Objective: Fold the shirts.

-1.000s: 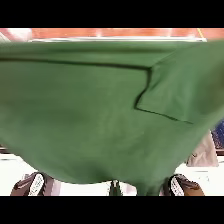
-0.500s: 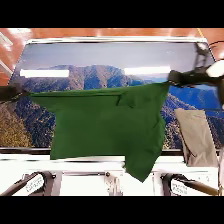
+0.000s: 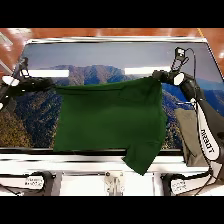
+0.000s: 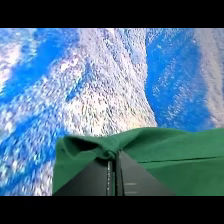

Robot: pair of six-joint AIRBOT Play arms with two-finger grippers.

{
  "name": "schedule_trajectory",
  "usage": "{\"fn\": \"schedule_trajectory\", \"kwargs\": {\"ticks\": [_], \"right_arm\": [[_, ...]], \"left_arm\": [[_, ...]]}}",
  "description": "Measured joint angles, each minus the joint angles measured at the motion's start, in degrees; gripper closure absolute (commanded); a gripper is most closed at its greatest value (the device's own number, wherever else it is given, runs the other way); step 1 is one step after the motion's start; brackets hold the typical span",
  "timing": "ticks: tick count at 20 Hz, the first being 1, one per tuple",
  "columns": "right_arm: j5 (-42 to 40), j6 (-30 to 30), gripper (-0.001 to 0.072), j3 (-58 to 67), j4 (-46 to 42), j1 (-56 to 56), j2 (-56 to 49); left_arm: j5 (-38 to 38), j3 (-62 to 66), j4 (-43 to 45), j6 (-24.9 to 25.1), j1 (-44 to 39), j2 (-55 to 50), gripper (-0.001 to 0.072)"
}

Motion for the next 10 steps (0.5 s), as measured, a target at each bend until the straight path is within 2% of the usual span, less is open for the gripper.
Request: {"fn": "schedule_trajectory", "kwargs": {"ticks": [5,8,10], "right_arm": [[1.09,0.02,0.0664,-0.04,-1.05,0.00,-2.75],[10.95,0.09,0.0664,-0.04,-2.80,-0.96,-1.20],[20.41,0.33,0.0664,-0.04,-4.57,-2.08,-0.26]], "left_arm": [[0.90,0.48,-0.33,0.98,-1.31,-4.81,0.0670],[-4.81,1.49,0.15,2.93,-0.70,-5.46,0.0670],[-10.88,1.90,1.20,3.56,0.11,-5.79,0.0671]]}}
